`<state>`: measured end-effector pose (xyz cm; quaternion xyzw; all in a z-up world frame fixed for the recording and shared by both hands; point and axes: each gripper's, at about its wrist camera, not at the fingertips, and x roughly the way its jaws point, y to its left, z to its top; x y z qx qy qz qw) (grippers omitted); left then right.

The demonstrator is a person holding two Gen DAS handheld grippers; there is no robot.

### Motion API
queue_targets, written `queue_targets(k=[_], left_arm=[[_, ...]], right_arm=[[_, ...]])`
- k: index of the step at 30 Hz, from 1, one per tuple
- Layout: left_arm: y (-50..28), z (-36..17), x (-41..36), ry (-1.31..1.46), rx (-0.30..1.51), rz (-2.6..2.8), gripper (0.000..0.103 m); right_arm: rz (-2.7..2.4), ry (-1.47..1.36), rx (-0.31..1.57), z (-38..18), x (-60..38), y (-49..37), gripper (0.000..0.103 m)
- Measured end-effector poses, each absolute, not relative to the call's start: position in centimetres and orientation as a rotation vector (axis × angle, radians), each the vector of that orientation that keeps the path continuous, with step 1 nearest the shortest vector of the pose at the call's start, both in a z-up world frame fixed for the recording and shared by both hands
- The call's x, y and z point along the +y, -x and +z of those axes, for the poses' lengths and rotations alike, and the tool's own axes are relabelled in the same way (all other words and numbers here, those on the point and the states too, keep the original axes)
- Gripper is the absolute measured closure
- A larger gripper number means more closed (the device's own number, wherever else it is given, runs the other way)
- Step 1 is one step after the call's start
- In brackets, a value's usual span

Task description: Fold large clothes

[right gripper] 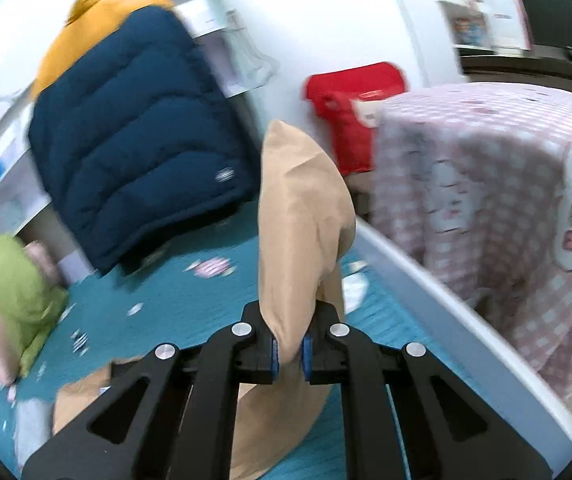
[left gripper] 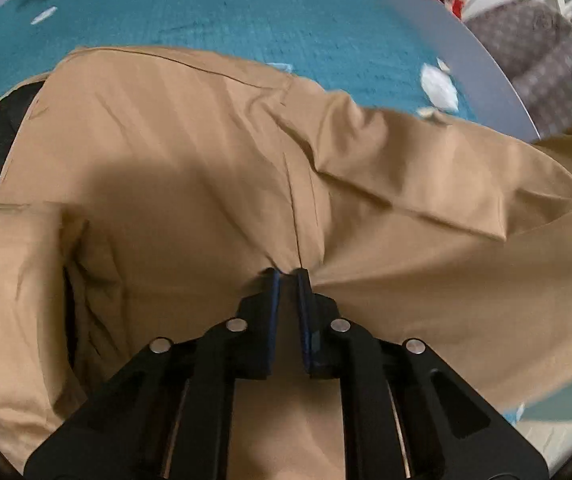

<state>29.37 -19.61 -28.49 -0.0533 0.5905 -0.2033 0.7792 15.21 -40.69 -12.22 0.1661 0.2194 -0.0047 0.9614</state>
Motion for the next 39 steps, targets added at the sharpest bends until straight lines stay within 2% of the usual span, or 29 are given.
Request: queue_targets(k=[8, 12, 16, 23, 28, 32, 35, 37, 38, 39], left_arm=[[-30.1, -27.0, -19.1, 0.107, 1.311, -0.459, 0.094], [-28.5, -21.6, -15.9, 0.076, 1.237, -0.475, 0.095], [-26.2, -17.2, -9.2, 0.056, 1.17, -0.406, 0.095], [-21.4, -16.2, 3.8, 0.087, 1.129, -0.168, 0.094], [-18.2, -17.8, 13.3, 0.186, 1.15, 0.017, 0.094], [-16.6, -19.5, 18.2, 0.223, 1.195, 0.143, 0.094], [-15.9, -19.7, 19.6, 0.254, 1.198, 0.173, 0.094], [-16.0, -19.2, 19.3, 0.241, 1.183, 0.159, 0.094], [-16.5, -18.9, 18.6, 0.221, 1.172, 0.145, 0.093], [-16.9, -18.6, 17.5, 0.2, 1.159, 0.117, 0.091]], right_arm=[[0.207, -0.274, 0.384, -8.9, -33.1, -13.4, 0.095], [0.284, -0.251, 0.366, -7.5, -29.2, -13.0, 0.095], [0.346, -0.198, 0.377, -7.4, -24.6, -13.1, 0.095], [0.497, -0.076, 0.476, -10.5, -14.7, -14.2, 0.095], [0.672, -0.011, 0.656, -17.1, -7.3, -15.8, 0.094], [0.785, 0.02, 0.948, -23.9, -3.0, -17.2, 0.079], [0.761, -0.03, 1.028, -24.7, -3.7, -17.3, 0.072], [0.749, -0.119, 0.964, -22.5, -6.2, -16.8, 0.056], [0.731, -0.152, 0.911, -21.4, -7.5, -16.4, 0.038], [0.692, -0.177, 0.84, -20.0, -9.0, -16.0, 0.027]])
